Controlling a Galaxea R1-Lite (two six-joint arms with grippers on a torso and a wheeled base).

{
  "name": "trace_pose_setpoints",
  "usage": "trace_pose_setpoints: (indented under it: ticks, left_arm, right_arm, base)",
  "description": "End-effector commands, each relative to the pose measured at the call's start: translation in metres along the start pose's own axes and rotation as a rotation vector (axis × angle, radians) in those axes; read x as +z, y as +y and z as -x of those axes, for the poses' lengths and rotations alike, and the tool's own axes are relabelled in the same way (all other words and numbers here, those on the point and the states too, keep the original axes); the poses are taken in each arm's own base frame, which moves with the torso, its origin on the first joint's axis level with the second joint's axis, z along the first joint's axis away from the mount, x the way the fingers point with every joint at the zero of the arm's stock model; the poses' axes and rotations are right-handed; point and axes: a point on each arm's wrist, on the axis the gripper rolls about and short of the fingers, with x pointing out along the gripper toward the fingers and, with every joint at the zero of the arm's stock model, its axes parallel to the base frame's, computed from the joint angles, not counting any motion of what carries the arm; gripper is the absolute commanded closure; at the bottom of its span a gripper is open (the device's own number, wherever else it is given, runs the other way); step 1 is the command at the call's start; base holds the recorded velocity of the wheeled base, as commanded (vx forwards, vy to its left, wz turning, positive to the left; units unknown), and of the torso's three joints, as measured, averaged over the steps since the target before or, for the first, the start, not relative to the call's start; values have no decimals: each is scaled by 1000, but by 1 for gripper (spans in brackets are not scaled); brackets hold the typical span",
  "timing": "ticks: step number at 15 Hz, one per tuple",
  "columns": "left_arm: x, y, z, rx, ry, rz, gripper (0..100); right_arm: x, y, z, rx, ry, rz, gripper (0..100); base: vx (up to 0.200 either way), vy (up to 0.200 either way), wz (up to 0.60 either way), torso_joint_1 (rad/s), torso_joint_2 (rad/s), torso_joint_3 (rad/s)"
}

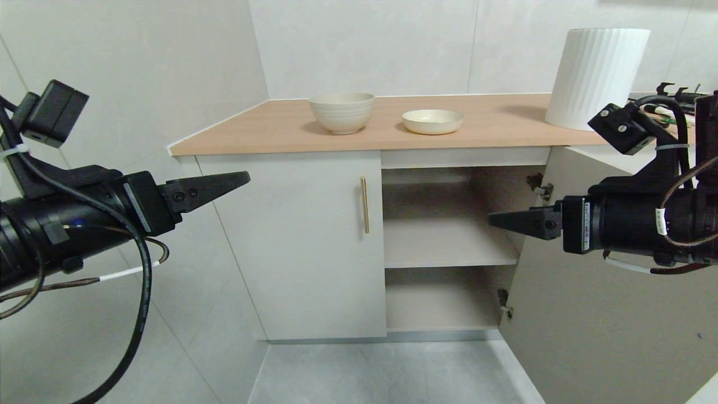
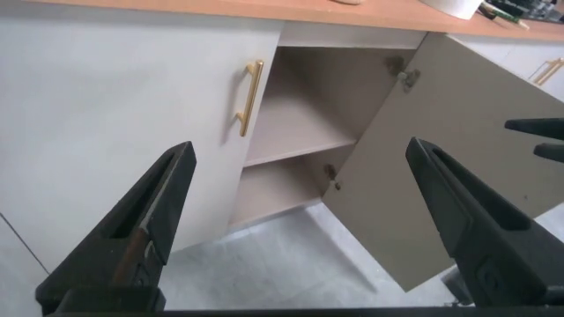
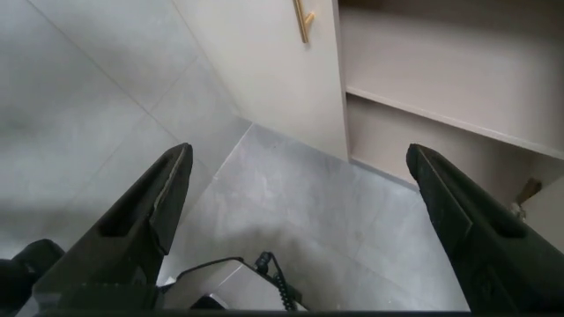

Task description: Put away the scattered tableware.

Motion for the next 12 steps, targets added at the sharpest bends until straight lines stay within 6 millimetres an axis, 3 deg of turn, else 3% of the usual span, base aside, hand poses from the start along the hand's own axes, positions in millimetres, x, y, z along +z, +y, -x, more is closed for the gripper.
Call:
trace_pose_setpoints:
  ticks: [1,12]
  left_arm:
    - [0,0,-1,0,1,1,0]
    - [-1,2,-3,4,5,7,0]
  right_arm:
    - [1,1,2,3,-8,1,0]
    - [-1,4,1,23,1,5,0]
  base:
    - [200,0,0,2,2,7]
    - [200,0,0,2,0,3]
